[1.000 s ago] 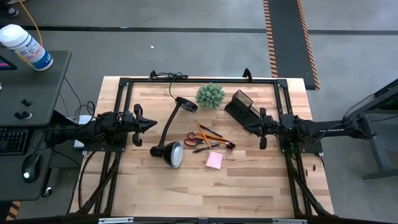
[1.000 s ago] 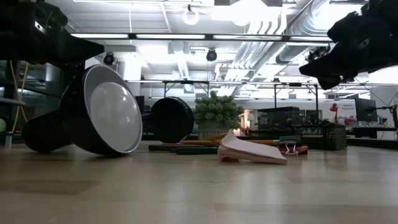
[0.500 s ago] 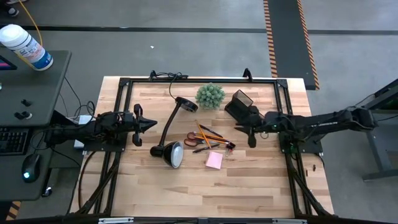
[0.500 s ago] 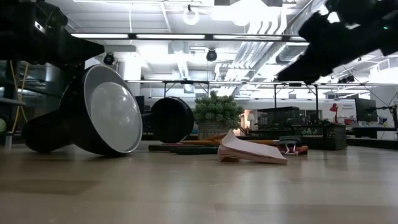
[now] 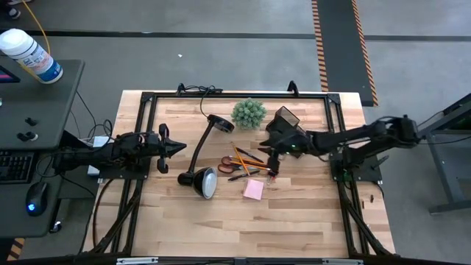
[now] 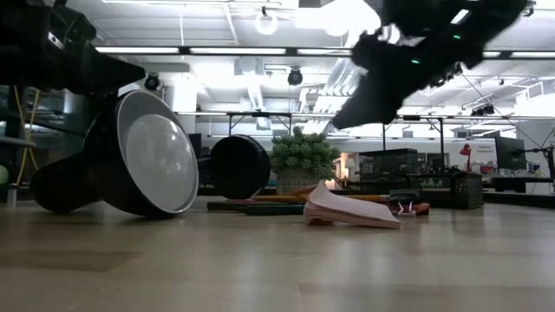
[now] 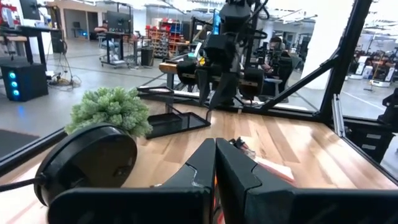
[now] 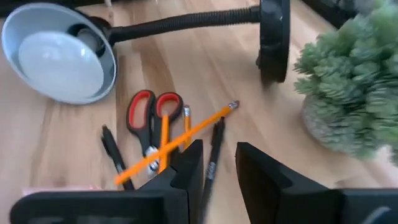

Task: Pick and place office supplies into organizer
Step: Put the top pencil into the top left section of the desk organizer

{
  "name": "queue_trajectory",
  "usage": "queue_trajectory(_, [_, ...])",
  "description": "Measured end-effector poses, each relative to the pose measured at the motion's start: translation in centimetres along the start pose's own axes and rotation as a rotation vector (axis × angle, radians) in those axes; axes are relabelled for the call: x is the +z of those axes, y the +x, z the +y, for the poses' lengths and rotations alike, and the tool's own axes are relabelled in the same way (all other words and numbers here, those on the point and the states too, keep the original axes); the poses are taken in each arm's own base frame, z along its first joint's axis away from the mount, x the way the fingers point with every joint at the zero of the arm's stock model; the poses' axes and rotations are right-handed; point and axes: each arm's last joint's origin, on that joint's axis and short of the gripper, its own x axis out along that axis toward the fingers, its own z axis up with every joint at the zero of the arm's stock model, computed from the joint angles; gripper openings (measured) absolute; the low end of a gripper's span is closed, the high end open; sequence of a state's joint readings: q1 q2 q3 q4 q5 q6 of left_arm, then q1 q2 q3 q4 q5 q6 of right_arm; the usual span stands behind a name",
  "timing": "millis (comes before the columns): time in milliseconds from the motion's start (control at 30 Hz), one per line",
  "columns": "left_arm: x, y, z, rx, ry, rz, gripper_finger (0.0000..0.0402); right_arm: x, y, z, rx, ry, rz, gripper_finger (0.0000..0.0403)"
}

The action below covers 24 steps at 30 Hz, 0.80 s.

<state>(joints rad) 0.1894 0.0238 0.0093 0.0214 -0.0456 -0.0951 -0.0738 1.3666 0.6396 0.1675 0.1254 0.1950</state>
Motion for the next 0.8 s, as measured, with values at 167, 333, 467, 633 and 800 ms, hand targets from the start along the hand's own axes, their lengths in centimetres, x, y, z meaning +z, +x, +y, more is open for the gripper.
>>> queue_trajectory(167, [0.0, 0.0, 0.0, 0.0, -0.018, 0.001, 0.0001, 2.0, 2.0, 0.5, -0.036, 0.145, 0.118, 0.0087])
queue_trajectory(333, [0.0, 0.0, 0.0, 0.0, -0.041, 0.001, 0.0001, 3.7, 3.7, 1.1, -0.063, 0.255, 0.175, 0.0087])
queue_trajectory(467, [0.0, 0.0, 0.0, 0.0, -0.041, 0.001, 0.0001, 4.5, 4.9, 1.4, -0.061, 0.252, 0.202, 0.0087])
queue_trajectory(633, [0.0, 0.0, 0.0, 0.0, -0.041, 0.001, 0.0001, 5.6, 5.8, 2.1, 0.04, 0.229, 0.249, 0.0087])
queue_trajectory(800, [0.0, 0.0, 0.0, -0.014, -0.043, 0.004, 0.0001, 6.9, 5.9, 2.9, 0.211, 0.311, 0.299, 0.0087])
